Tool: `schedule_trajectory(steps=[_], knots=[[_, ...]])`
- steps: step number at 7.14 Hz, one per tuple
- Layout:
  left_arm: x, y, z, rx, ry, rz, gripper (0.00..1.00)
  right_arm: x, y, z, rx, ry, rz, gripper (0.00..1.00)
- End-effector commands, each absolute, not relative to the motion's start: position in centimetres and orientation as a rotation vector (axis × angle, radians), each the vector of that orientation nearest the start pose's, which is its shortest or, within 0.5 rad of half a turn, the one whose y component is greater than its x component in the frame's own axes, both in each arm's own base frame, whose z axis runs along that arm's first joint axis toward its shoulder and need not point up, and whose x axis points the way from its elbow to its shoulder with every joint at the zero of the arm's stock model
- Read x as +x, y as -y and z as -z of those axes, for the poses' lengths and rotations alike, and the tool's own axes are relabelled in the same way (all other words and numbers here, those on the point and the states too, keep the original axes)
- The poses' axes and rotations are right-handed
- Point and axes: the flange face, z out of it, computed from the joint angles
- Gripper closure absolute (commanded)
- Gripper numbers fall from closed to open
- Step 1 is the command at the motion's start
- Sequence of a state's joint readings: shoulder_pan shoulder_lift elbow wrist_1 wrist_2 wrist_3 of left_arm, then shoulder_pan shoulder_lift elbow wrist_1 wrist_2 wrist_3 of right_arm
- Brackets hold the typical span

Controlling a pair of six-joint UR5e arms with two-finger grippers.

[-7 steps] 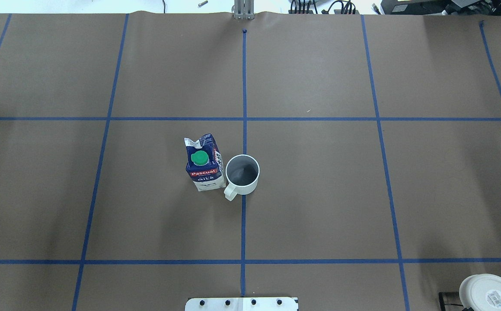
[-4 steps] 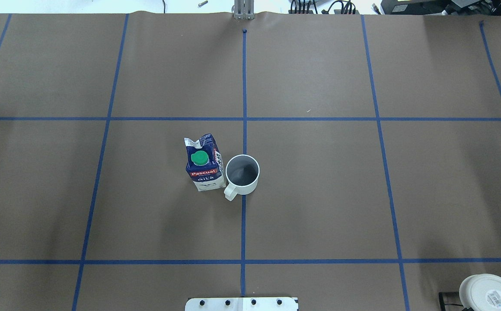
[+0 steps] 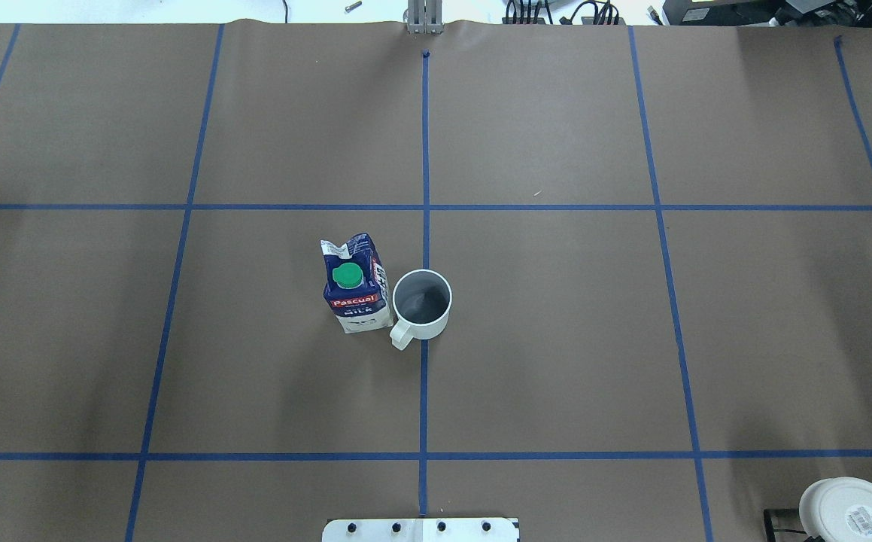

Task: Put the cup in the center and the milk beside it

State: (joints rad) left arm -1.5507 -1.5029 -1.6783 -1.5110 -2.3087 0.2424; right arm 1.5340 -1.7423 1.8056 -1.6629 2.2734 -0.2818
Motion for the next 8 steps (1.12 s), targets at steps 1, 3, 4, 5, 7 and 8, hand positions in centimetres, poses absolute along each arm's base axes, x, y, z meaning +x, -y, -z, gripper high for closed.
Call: schedule_trajectory(steps=[1,3,4,5,7,8], knots=[[-5.64,46.27,-64.66,0.063,-0.737,-0.244,0.02,5.29,41.84,-63.56,0.057,0.704,0.296,0.0],[-5.64,46.19,-64.8,0.06,-0.738,-0.243,0.02,5.3,41.71,-63.67,0.055,0.704,0.296,0.0],[-5.64,46.17,-64.89,0.057,-0.738,-0.242,0.02,5.24,41.72,-63.68,0.054,0.704,0.297,0.0],[-5.64,46.17,-64.89,0.057,-0.738,-0.242,0.02,5.24,41.71,-63.69,0.054,0.704,0.298,0.0],[-5.64,45.6,-65.28,0.05,-0.74,-0.241,0.02,5.17,41.73,-63.68,0.054,0.704,0.3,0.0],[-5.64,45.6,-65.28,0.05,-0.74,-0.241,0.02,5.1,41.72,-63.68,0.053,0.706,0.301,0.0]])
